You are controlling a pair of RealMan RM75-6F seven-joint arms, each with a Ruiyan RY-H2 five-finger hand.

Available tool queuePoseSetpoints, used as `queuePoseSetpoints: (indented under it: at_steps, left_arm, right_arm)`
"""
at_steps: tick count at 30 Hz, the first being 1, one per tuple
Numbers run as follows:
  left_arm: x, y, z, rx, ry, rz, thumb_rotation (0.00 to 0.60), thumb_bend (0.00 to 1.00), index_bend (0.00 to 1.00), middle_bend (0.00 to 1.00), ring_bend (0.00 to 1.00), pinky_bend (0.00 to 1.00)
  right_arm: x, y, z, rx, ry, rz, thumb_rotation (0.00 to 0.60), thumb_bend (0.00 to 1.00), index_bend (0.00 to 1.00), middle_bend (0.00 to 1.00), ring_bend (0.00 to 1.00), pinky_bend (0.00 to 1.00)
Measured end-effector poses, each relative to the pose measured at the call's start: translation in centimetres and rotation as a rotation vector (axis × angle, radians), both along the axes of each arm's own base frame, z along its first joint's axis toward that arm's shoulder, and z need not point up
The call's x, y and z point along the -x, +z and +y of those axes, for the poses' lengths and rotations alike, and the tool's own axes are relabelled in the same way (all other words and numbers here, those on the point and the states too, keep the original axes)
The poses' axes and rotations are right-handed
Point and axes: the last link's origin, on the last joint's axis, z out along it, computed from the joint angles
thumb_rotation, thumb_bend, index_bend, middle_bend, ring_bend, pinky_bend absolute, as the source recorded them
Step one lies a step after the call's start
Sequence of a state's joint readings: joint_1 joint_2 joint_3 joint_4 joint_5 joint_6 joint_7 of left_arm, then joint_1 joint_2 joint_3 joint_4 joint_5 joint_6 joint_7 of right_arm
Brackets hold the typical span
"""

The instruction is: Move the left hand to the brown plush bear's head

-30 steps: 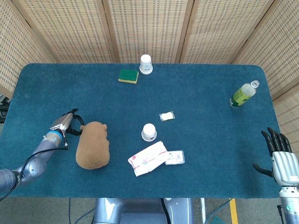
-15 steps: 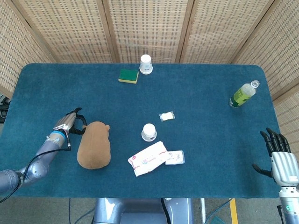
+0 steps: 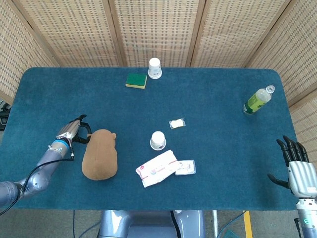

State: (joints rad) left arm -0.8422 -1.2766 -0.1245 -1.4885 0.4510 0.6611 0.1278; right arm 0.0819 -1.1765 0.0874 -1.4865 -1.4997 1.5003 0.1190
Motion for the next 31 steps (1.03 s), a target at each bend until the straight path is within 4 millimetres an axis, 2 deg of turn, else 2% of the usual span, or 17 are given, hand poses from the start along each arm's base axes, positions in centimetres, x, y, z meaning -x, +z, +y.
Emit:
queuePoseSetpoints:
  at_steps: [31]
  left_arm:
    - [-0.23,0.51,-0.16,0.000,-0.015,0.010,0.600,0.46,0.60,0.00,0.00,0.00]
  right_arm:
    - [-0.23,-0.02,-0.10,-0.005,-0.002,-0.004,0.600,0.11,0.00,0.00,0.00,0.00]
